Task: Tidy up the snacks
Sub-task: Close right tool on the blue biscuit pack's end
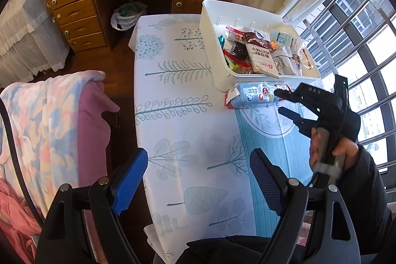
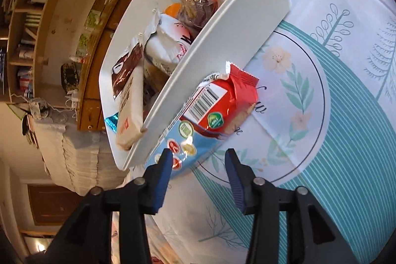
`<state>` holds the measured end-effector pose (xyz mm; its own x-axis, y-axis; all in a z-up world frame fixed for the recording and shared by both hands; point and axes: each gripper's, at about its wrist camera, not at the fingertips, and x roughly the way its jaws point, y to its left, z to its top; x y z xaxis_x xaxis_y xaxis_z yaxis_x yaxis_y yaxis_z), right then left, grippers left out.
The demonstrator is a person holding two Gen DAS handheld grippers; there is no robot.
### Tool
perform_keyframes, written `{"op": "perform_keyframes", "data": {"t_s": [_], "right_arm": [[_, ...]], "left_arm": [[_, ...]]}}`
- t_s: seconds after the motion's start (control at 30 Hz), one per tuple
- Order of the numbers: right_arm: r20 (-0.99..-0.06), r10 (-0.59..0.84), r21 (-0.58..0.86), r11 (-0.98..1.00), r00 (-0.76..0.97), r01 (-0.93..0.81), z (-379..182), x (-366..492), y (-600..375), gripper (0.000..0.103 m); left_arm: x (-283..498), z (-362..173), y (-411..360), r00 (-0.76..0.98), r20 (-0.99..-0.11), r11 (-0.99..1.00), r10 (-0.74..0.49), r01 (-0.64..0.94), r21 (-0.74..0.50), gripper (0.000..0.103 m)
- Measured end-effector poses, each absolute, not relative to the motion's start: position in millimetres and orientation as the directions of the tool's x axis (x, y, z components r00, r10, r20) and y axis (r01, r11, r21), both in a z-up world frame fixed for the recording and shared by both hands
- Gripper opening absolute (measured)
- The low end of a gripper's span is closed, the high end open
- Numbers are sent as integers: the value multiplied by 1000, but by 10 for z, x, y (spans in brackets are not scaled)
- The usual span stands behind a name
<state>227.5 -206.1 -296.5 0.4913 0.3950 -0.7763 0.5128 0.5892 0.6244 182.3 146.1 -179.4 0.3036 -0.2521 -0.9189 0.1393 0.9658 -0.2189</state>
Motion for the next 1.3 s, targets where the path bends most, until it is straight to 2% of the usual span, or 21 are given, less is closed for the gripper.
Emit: {"op": "perform_keyframes", "data": {"t_s": [0.1, 0.33, 0.67, 1.3], "right_arm": [[-768, 407, 636, 575, 494, 515, -3014, 2369, -1990, 57], [-778, 399, 624, 574, 485, 530, -3129, 2492, -1864, 59], [-796, 384, 605, 530, 469, 594, -3235, 2451, -1861, 79], [-845, 324, 534, 490, 425, 689, -3299, 2593, -1812, 80]], "left_arm": [[1824, -1812, 1514, 303, -921, 968, -243, 127, -214, 84], [1828, -1850, 1633, 297, -929, 974, -223, 96, -203, 84], [1874, -1898, 1630, 282, -933, 974, -225, 95, -206, 84], [1923, -2008, 1736, 259, -939, 974, -228, 68, -218, 84]]}}
